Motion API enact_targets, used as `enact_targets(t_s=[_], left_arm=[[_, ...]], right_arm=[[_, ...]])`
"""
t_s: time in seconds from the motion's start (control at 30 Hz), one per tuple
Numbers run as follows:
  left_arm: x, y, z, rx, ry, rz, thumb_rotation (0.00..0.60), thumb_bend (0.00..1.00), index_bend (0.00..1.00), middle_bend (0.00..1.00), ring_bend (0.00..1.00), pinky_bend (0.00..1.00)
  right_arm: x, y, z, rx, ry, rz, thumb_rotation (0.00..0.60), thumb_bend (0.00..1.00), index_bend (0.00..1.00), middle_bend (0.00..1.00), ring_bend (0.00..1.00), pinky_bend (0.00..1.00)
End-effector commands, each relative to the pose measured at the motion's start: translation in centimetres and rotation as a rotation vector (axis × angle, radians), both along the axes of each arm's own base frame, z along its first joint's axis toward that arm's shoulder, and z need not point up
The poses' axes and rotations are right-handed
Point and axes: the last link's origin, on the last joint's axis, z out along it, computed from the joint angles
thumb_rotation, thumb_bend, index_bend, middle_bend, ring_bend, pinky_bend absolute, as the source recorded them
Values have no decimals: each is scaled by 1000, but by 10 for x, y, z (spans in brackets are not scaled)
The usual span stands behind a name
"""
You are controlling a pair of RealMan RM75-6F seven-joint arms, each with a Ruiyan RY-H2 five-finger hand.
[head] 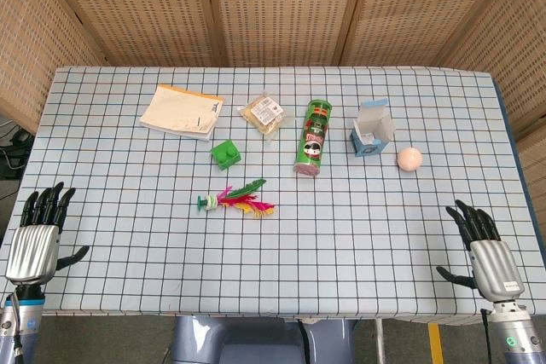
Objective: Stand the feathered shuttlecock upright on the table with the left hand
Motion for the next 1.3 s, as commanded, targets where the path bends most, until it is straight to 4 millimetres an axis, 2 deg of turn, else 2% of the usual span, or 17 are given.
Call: enact_targets(t_s=[0.03,0.53,0.7,0.8,1.07,1.3], left_arm=[[0,1,0,0,1,-1,600,77,53,0,0,0],[4,6,-3,-20,-7,-10,600,78,67,0,0,0],[7,10,-8,-57,-34,-10,600,77,115,0,0,0],[14,19,-10,-87,-56,-28,600,89,141,0,0,0],[61,68,-30,-182,-43,-154,600,119,277,0,0,0],[118,115,-75,-257,23,-257,600,208,357,0,0,0]], right_arm=[[0,0,0,0,1,2,600,55,100,0,0,3],[0,2,0,0,4,6,600,55,100,0,0,3],[-2,0,1,-12,3,-2,600,55,100,0,0,3],[-3,-1,2,-17,7,-7,600,55,100,0,0,3],[-8,-6,-4,-7,29,-38,600,55,100,0,0,3],[-16,-9,-2,-16,32,-65,600,55,100,0,0,3]])
